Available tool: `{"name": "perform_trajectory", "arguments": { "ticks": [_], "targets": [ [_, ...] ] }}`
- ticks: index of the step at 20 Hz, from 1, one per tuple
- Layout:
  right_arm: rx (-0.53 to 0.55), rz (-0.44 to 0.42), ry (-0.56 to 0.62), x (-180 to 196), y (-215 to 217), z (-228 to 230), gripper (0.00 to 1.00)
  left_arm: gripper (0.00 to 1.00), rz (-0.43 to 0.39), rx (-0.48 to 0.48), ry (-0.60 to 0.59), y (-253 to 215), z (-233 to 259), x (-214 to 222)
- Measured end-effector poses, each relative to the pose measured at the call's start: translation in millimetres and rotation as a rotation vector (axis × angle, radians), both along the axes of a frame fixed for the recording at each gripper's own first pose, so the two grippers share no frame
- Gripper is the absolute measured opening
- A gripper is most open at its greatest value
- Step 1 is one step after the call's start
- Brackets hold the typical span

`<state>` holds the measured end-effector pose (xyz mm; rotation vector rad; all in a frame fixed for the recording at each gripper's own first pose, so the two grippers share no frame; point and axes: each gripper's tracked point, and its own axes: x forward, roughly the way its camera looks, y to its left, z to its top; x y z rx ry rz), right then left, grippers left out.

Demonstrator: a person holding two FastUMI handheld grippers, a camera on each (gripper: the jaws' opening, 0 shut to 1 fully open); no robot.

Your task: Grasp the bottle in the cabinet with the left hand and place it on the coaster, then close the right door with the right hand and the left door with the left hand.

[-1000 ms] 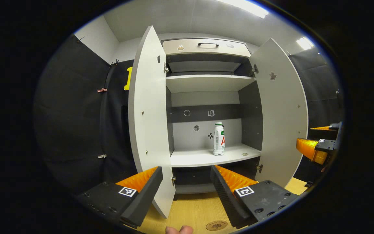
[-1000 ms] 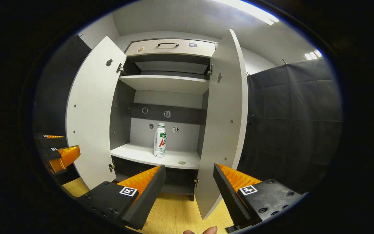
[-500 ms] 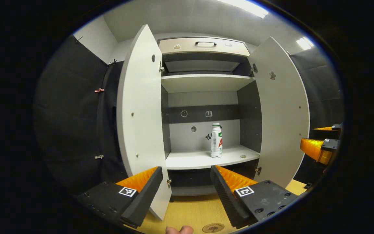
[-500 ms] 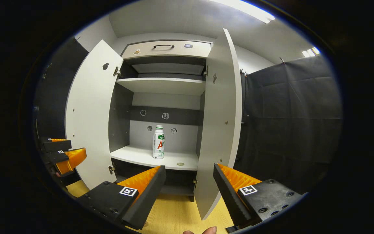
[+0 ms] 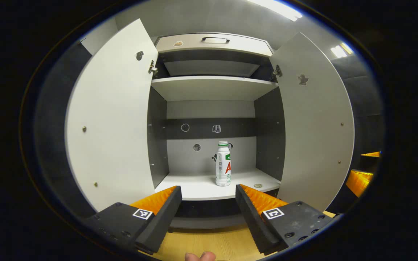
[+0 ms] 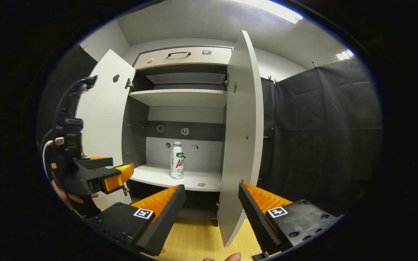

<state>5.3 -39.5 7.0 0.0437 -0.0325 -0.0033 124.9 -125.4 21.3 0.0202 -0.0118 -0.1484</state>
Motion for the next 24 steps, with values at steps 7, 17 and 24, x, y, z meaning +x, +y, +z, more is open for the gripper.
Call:
{"name": "perform_trajectory", "arguments": {
  "ticks": [7, 17, 24],
  "targets": [
    [0.012, -0.007, 0.001, 7, -20, -6, 0.98, 0.95, -0.001, 0.004, 0.012, -33, -6, 73],
    [0.007, 0.057, -0.011, 18, -19, -4, 0.98, 0.95, 0.001, 0.015, 0.041, -65, -17, 185],
    [0.057, 0.132, -0.003, 33, -5, -4, 0.98, 0.95, 0.019, 0.022, 0.051, -80, -27, 247]
  ]
}}
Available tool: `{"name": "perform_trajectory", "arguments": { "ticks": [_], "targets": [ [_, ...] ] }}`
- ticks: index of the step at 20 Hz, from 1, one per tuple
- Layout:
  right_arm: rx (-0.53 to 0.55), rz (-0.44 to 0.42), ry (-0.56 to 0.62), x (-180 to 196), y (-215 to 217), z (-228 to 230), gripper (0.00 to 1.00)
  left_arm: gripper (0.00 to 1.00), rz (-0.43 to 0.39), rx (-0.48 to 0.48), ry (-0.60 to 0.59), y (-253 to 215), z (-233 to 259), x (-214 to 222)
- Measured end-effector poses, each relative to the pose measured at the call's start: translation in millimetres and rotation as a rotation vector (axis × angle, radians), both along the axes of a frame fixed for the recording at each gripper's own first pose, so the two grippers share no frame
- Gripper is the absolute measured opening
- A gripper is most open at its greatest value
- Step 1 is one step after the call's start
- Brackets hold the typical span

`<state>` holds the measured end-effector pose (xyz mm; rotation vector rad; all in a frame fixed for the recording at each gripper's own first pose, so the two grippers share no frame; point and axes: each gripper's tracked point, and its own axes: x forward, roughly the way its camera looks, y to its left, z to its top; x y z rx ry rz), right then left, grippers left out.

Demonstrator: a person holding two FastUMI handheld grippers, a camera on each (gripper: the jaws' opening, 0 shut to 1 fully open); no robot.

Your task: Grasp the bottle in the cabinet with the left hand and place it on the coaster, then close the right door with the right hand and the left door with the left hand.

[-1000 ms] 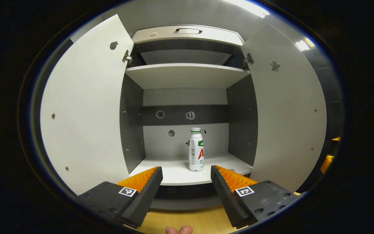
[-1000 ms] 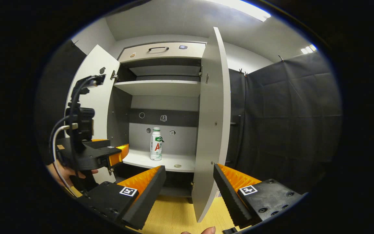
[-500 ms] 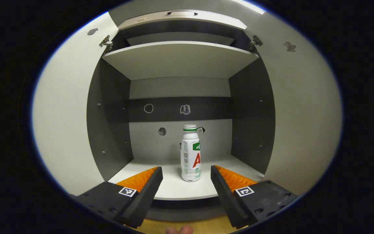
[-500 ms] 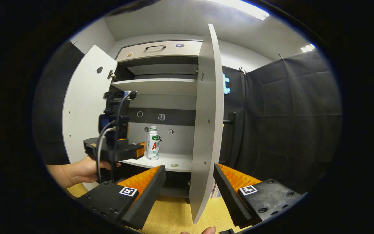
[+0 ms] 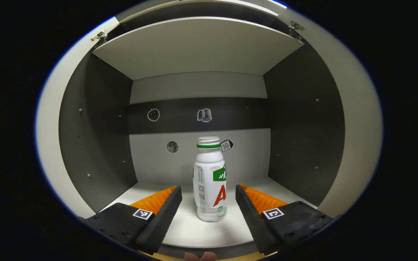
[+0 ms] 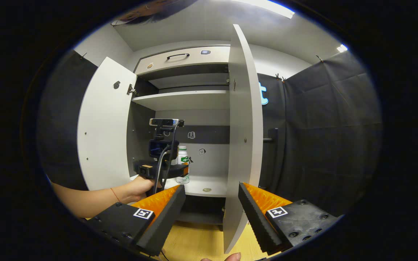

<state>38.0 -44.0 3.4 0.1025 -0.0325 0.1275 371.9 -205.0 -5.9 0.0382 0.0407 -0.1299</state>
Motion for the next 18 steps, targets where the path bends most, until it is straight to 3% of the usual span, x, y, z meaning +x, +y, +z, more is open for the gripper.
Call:
{"name": "perform_trajectory", "arguments": {
  "ticks": [12, 13, 14, 18],
  "targets": [
    [0.008, 0.046, 0.016, 14, 8, -14, 0.97, 0.94, 0.031, 0.003, 0.022, -9, -20, 56],
    [0.006, 0.047, 0.015, 14, 8, -13, 0.98, 0.92, 0.035, 0.012, 0.026, -8, -22, 57],
    [0.006, 0.046, 0.014, 14, 8, -14, 0.97, 0.82, 0.034, 0.015, 0.021, -8, -21, 55],
    [0.028, 0.034, 0.017, 13, 5, -11, 0.98, 0.79, 0.019, -0.011, 0.029, -6, -17, 50]
  ]
}}
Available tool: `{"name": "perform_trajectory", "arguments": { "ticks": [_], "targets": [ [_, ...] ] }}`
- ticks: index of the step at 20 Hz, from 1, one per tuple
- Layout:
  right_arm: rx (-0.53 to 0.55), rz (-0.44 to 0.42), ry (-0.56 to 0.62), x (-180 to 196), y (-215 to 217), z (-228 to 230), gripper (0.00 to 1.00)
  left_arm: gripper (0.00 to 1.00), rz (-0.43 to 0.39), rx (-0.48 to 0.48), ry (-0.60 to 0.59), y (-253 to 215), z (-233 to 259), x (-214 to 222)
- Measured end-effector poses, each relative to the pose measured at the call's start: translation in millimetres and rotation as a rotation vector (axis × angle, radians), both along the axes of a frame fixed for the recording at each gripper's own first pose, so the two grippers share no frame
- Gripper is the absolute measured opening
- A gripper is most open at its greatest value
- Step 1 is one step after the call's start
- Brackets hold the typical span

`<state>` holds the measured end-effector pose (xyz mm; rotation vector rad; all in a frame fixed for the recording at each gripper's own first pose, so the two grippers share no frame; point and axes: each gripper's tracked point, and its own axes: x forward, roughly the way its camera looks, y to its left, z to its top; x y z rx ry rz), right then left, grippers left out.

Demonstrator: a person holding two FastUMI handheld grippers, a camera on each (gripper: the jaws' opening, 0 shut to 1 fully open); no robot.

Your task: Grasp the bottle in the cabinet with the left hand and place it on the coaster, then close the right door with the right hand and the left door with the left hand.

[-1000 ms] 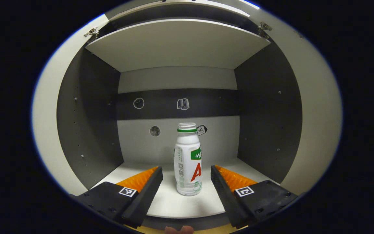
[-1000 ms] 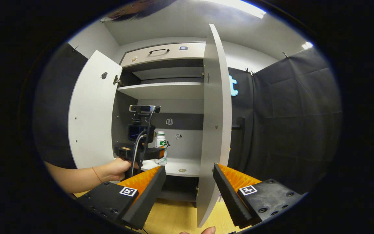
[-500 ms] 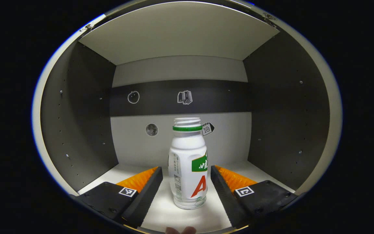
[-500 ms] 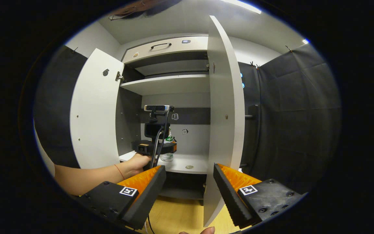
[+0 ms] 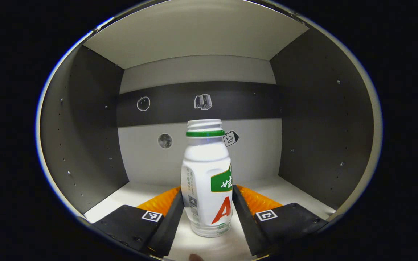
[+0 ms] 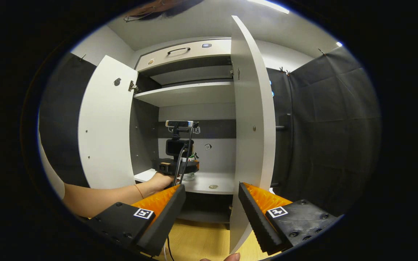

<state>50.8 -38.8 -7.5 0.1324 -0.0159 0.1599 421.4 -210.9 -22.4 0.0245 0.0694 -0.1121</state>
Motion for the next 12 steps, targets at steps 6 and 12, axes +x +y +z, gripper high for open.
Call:
{"name": "perform_trajectory", "arguments": {
  "ticks": [6, 12],
  "targets": [
    [0.010, -0.024, 0.008, -10, 4, 1, 0.98, 0.79, -0.028, -0.065, -0.031, 9, 19, -11],
    [0.000, -0.027, -0.002, -31, 16, 5, 0.97, 0.78, -0.070, -0.062, -0.087, 11, 22, -15]
  ]
}}
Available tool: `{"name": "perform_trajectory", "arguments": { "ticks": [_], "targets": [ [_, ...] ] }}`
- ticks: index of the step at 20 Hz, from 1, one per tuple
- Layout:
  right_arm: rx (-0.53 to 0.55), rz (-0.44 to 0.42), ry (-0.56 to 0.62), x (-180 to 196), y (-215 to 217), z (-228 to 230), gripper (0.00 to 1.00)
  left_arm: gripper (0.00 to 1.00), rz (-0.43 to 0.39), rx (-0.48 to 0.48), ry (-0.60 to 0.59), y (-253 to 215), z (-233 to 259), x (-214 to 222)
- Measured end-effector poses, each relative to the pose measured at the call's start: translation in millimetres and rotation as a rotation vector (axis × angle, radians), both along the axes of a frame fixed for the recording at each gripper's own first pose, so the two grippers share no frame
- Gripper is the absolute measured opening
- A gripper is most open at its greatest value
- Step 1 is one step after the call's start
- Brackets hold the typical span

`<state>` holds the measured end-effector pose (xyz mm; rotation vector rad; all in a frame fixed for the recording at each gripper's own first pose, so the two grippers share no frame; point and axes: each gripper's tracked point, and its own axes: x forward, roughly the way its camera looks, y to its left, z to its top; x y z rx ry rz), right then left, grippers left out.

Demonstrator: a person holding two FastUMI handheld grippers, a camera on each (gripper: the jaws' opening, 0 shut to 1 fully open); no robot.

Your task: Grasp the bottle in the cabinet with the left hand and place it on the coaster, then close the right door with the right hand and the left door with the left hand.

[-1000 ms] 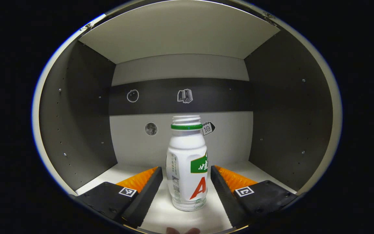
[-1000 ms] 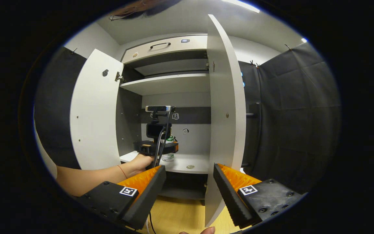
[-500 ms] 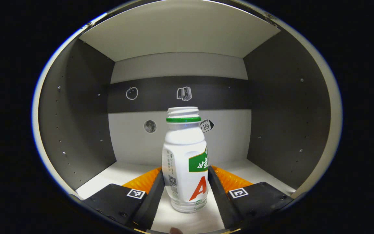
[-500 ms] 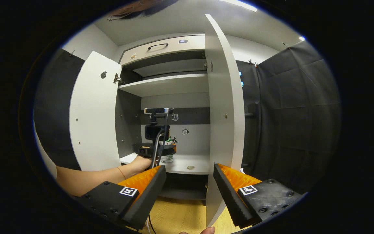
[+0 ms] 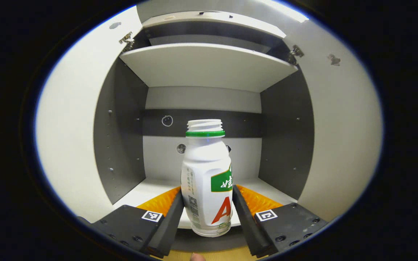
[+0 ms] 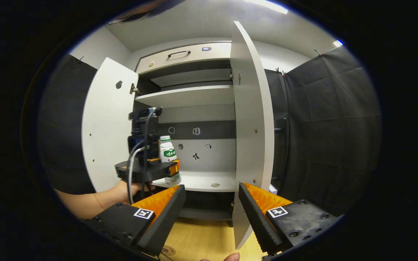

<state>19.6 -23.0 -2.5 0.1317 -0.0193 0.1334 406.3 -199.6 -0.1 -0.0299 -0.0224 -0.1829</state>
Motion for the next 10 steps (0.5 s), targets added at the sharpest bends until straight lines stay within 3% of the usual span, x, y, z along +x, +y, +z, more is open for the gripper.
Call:
{"name": "perform_trajectory", "arguments": {
  "ticks": [7, 10],
  "targets": [
    [-0.012, -0.016, -0.009, -13, 6, 3, 0.97, 0.78, -0.029, 0.017, -0.009, -5, -5, 7],
    [-0.018, -0.029, -0.021, -16, 4, 8, 0.97, 0.78, -0.035, 0.067, -0.028, -6, -6, 5]
  ]
}}
